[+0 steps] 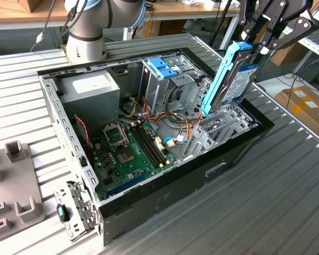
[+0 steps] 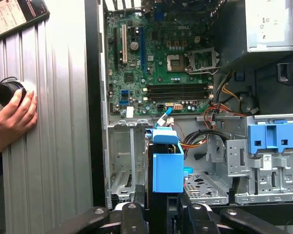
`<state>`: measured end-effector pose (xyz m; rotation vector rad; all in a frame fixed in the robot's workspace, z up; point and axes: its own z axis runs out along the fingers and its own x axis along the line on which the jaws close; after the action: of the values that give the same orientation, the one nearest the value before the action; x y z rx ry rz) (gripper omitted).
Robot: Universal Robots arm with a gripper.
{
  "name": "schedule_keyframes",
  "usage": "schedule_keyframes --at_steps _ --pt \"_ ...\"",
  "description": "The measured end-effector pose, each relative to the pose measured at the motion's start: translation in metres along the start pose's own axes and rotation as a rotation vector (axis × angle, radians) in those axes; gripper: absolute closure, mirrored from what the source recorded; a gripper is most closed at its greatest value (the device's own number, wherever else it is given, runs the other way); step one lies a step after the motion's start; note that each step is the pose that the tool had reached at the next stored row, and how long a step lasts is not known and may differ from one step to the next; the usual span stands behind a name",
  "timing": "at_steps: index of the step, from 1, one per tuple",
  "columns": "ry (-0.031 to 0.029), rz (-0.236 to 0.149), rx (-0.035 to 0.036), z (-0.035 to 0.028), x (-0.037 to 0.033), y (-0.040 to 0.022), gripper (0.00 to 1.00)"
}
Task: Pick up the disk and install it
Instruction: 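Pick up the disk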
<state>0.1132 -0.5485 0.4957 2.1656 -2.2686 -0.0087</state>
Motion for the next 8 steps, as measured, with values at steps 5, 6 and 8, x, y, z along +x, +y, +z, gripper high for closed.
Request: schedule_keyframes --at_steps 5,6,8 --pt "0.0007 0.000 0.0001 0.0011 0.0006 0.0000 0.65" --pt "0.0008 0.000 0.0000 0.0020 0.0008 0.0000 0.65" --pt "0.0010 0.000 0.0001 0.0039 0.0028 -0.0001 0.65"
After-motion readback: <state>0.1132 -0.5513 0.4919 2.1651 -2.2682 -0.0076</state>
